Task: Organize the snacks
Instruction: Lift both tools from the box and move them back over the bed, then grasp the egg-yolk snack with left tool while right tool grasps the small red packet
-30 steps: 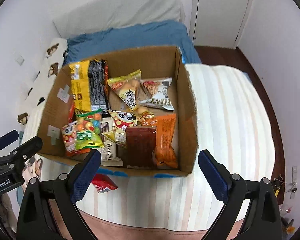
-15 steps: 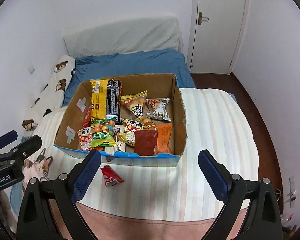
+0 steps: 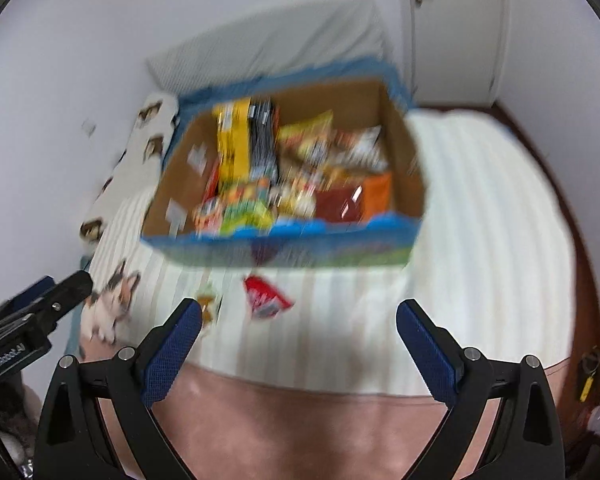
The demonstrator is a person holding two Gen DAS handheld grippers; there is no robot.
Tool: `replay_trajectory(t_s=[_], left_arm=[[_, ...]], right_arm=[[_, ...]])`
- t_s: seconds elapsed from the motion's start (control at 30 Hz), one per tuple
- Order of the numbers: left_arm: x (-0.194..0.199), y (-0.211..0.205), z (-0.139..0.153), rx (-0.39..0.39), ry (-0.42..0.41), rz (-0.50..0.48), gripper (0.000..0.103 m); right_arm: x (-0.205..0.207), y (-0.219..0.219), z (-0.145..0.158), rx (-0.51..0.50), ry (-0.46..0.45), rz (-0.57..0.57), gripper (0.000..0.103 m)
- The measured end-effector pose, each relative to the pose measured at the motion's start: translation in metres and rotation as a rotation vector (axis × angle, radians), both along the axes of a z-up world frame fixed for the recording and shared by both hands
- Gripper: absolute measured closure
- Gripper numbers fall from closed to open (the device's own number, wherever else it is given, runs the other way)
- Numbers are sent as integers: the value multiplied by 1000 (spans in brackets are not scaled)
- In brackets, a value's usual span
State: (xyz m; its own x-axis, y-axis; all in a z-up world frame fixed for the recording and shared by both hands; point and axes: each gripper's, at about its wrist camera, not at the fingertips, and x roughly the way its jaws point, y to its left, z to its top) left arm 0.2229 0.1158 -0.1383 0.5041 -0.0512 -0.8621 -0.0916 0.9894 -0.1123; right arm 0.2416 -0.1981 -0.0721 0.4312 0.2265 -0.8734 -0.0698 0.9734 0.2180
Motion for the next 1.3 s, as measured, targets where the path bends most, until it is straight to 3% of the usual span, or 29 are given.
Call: replay_trajectory(t_s=[0.2, 0.43, 0.5, 0.57, 0.63, 0.9, 0.97, 1.0, 1.03, 1.17, 1.3], left_arm=[[14, 14, -73, 12, 175, 23, 7], [27, 18, -121, 18, 270, 0, 7], [31, 17, -130, 10, 286, -8, 7], [34, 15, -136, 5, 298, -18, 7], [39, 12, -141, 9, 306, -32, 7], [62, -28, -164, 19, 362, -225, 7], [69, -39, -174, 27, 380, -272, 25], [71, -42, -180, 30, 394, -284, 46], [72, -43, -183, 10, 409, -293, 52], [64, -42, -181, 9, 396, -287, 54], [31, -32, -183, -15, 404, -256, 54]], right_arm=[[28, 27, -69, 44, 79, 54, 4], [69, 61, -123, 54, 115, 87, 8], [78, 70, -137, 46, 129, 105, 17], [85, 79, -151, 29, 165, 124, 48], [86, 82, -158, 15, 164, 122, 61], [64, 53, -152, 18, 182, 82, 63], [57, 43, -153, 16, 194, 64, 63], [54, 39, -153, 15, 197, 55, 63], [51, 36, -153, 17, 200, 44, 63], [36, 29, -153, 28, 214, 24, 63], [15, 29, -151, 39, 225, 40, 63]])
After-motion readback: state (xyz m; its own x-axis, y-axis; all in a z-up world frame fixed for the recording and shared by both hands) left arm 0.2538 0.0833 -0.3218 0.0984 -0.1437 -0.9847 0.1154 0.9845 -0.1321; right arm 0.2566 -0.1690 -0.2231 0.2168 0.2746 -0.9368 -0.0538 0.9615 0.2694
